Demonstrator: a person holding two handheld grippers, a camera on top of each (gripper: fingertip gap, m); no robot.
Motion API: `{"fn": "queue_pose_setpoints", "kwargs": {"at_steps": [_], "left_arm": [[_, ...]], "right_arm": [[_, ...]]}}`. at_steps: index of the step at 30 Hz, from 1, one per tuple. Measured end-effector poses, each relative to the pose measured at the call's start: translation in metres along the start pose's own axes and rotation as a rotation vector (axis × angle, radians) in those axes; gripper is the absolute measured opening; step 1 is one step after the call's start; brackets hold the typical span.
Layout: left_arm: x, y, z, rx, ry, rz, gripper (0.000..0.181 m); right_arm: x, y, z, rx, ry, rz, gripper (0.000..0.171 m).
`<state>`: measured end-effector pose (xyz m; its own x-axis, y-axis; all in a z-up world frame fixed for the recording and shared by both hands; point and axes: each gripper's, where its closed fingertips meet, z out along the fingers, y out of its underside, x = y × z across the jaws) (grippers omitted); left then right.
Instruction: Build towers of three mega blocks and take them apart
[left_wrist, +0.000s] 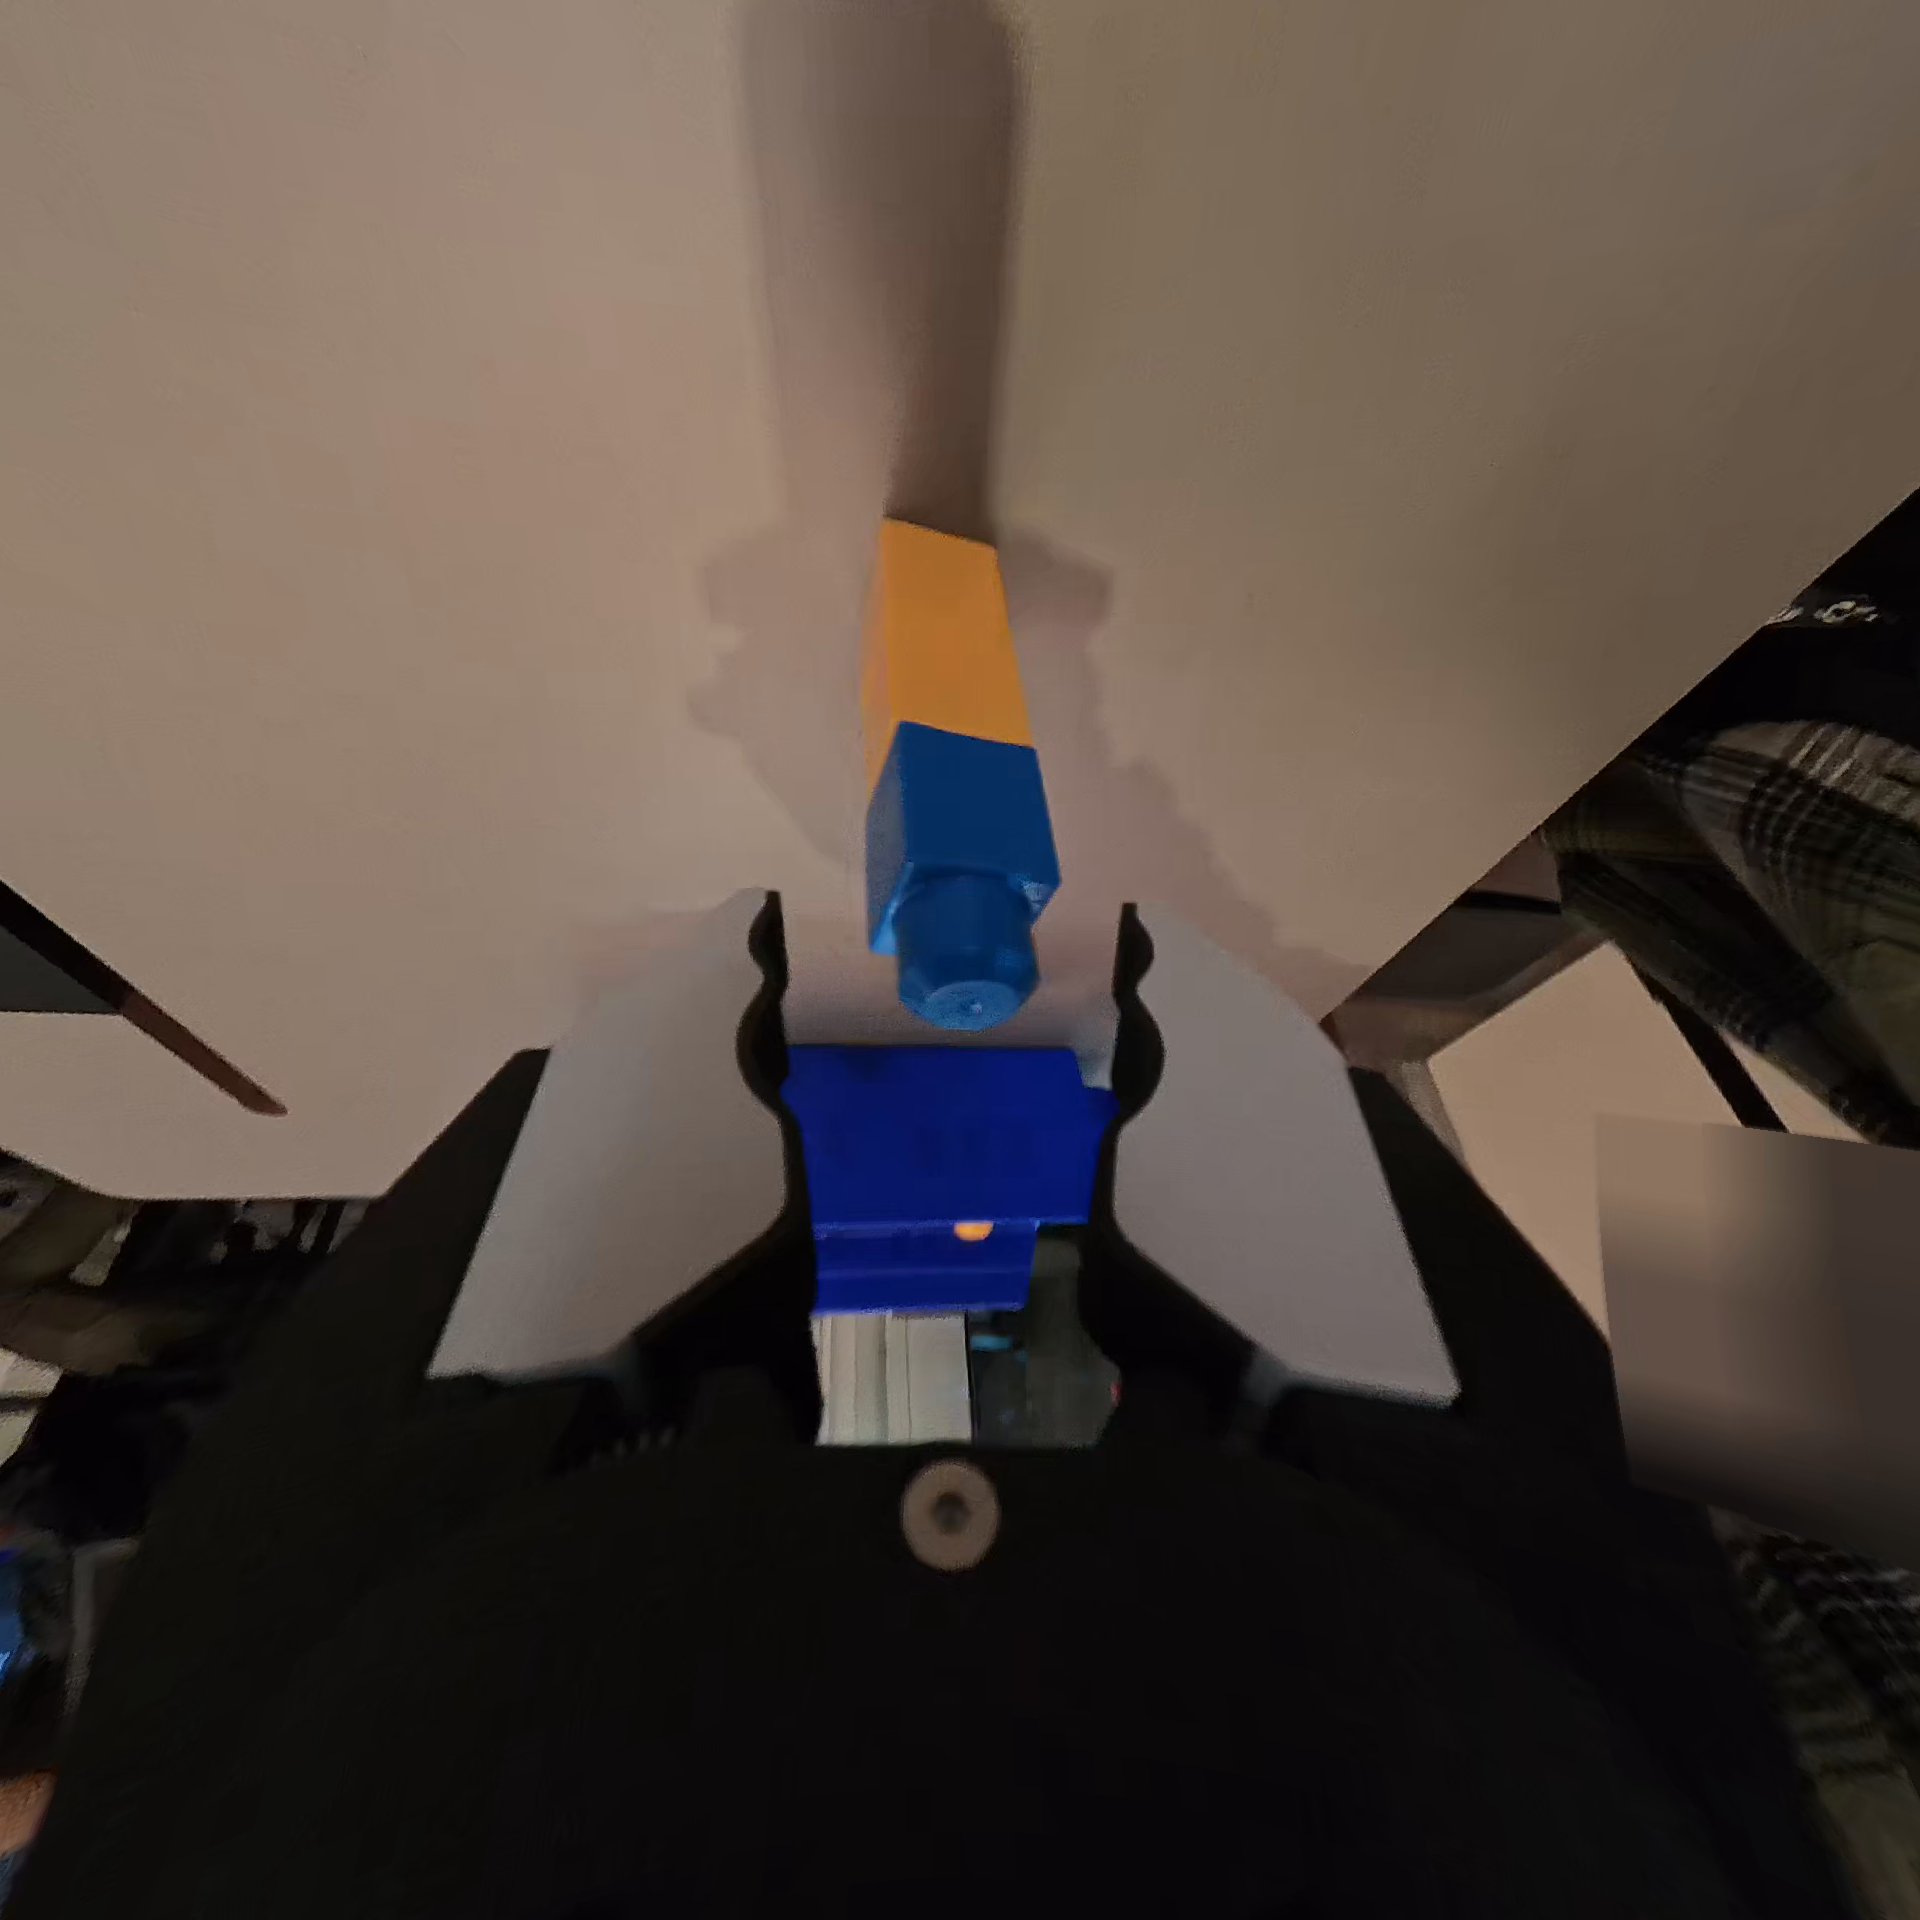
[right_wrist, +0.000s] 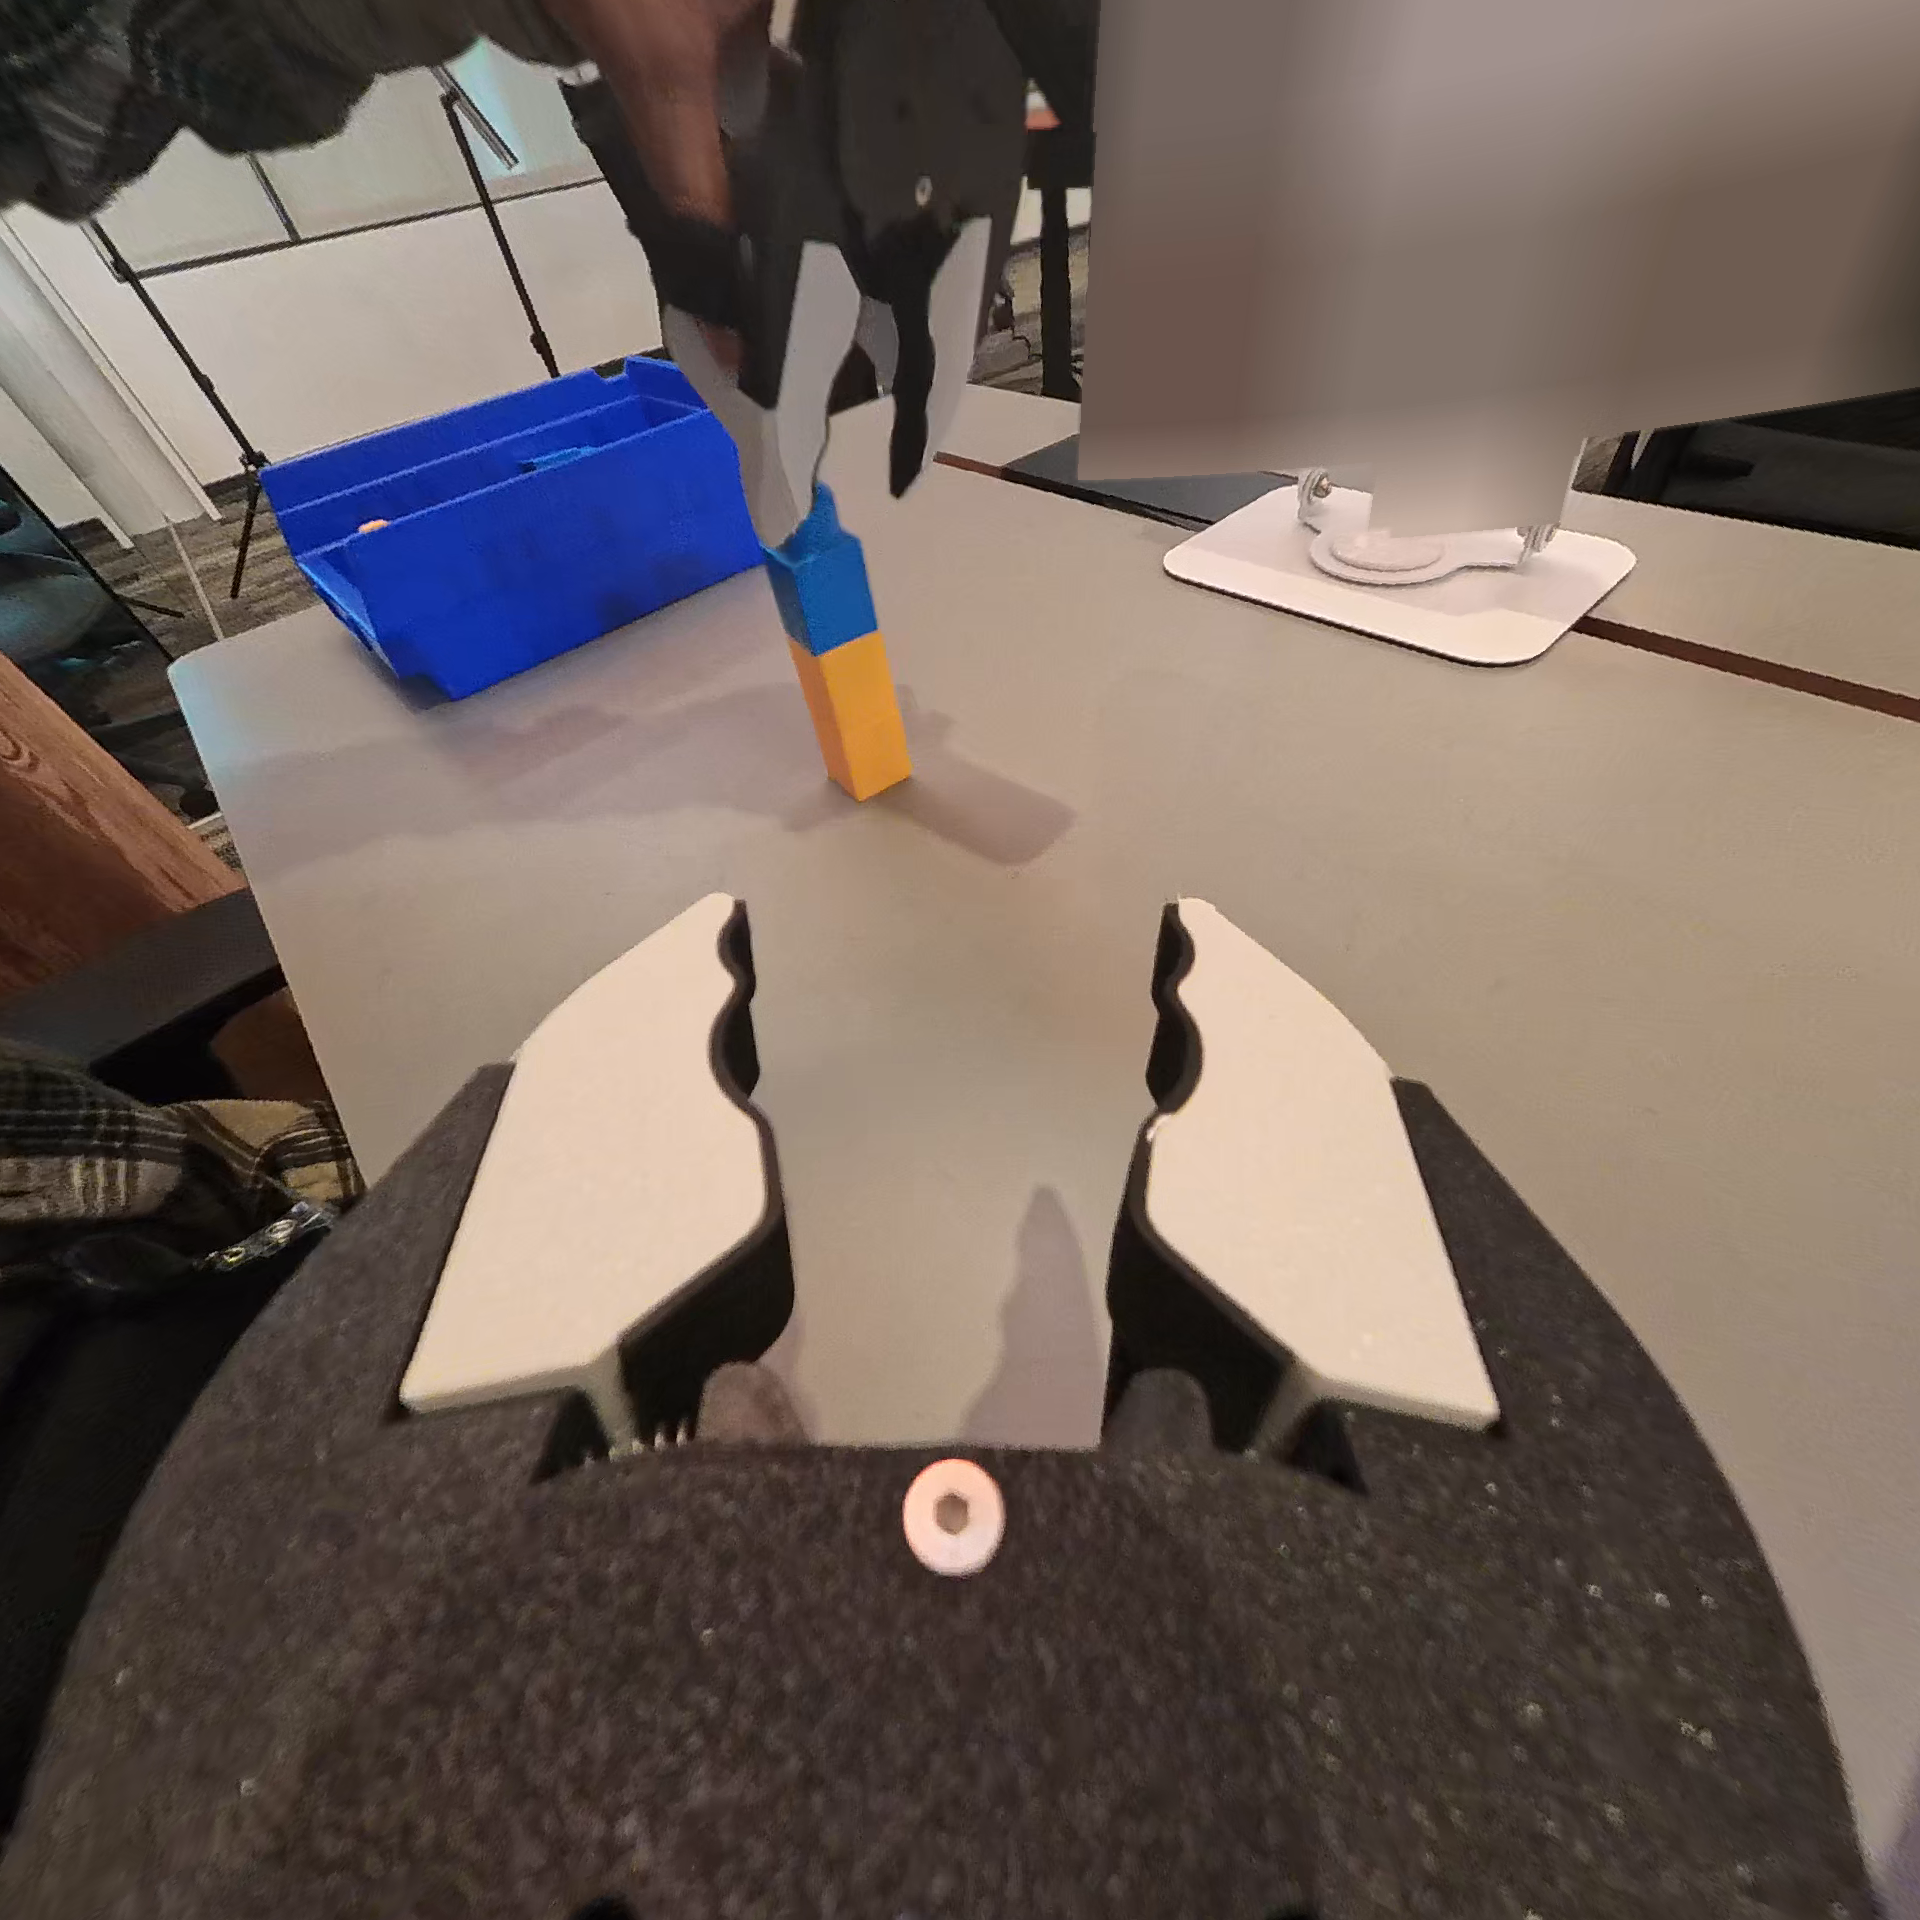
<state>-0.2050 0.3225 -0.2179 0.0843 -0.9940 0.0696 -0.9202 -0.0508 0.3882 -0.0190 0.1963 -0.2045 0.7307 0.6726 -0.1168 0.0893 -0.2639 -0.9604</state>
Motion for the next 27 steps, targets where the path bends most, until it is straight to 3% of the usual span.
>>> {"fn": "queue_pose_setpoints", "kwargs": {"at_steps": [5, 12, 15, 19, 27], "left_arm": [[-0.001, 0.001, -0.020, 0.329, 0.017, 0.010, 0.080], [0.003, 0.023, -0.062, 1.329, 0.095, 0.034, 0.075], [-0.001, 0.031, -0.049, 1.589, 0.139, -0.009, 0.073], [-0.003, 0.023, -0.018, 1.697, 0.166, -0.030, 0.074], [0.001, -0.016, 0.021, 1.614, 0.222, -0.014, 0.071]], "right_arm": [[0.001, -0.001, -0.002, 0.003, 0.002, 0.000, 0.074], [0.002, -0.001, 0.001, 0.013, -0.004, 0.005, 0.074], [-0.002, 0.002, 0.008, -0.001, -0.021, 0.004, 0.074], [-0.010, 0.003, 0.015, -0.013, -0.031, -0.003, 0.074], [-0.019, 0.005, 0.025, -0.028, -0.040, 0.002, 0.074]]}}
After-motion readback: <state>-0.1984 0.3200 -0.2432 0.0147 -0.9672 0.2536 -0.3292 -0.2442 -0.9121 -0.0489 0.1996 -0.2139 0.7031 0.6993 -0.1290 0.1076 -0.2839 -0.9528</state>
